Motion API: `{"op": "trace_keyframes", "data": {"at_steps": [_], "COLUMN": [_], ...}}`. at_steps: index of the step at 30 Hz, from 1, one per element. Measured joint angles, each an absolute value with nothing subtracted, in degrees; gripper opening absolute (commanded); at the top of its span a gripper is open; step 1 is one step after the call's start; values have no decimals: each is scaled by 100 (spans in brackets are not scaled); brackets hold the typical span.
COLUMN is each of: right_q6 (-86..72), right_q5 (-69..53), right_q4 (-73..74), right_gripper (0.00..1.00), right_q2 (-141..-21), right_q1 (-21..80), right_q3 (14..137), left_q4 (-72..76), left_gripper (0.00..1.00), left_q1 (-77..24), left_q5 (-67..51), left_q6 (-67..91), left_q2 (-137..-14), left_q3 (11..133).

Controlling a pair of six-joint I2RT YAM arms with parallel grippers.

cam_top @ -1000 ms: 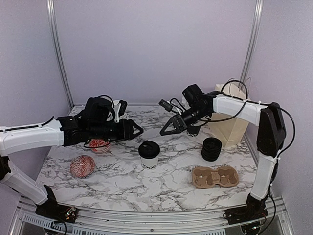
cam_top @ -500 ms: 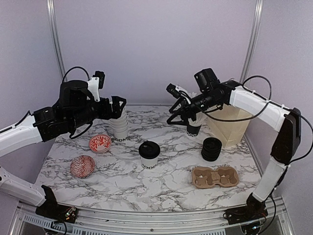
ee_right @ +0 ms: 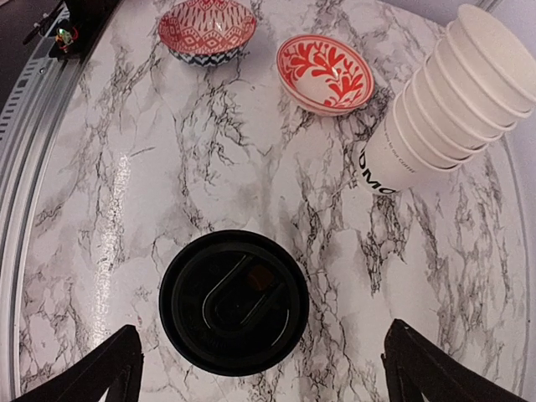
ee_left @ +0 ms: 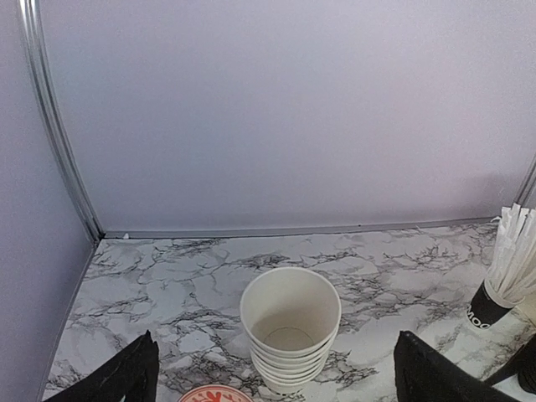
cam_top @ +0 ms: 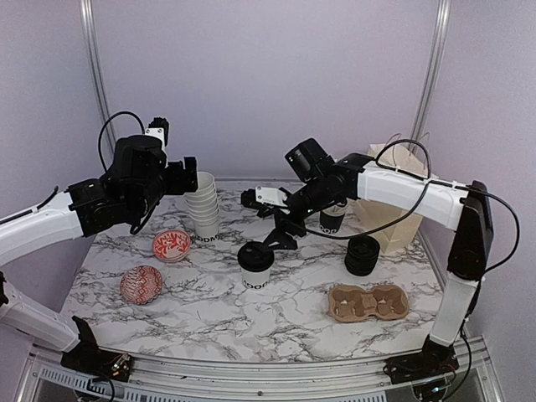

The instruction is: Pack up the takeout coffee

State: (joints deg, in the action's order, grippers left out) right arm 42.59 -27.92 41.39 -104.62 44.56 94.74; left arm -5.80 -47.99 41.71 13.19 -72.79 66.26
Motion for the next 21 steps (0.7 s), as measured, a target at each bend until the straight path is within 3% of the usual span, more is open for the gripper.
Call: {"op": "trace_keyframes", "data": {"at_steps": [5,21], "right_q6": [4399,4375], "right_q5": [-2641,-2707], "right_q4": [4401,4930], "right_gripper": [95,93], "right_q2": [-11139,-11688], "right_q1": [4613,4705], "right_q3": [9784,10407], "left_q4": [-596,-705], "left_gripper": [98,97], "left_q1": [-4790,-4781], "left_q5": [4226,3588], "left_q6": [1085,764], "left_q2": [-7279,-7279], "left_q3": [6576,6434]}}
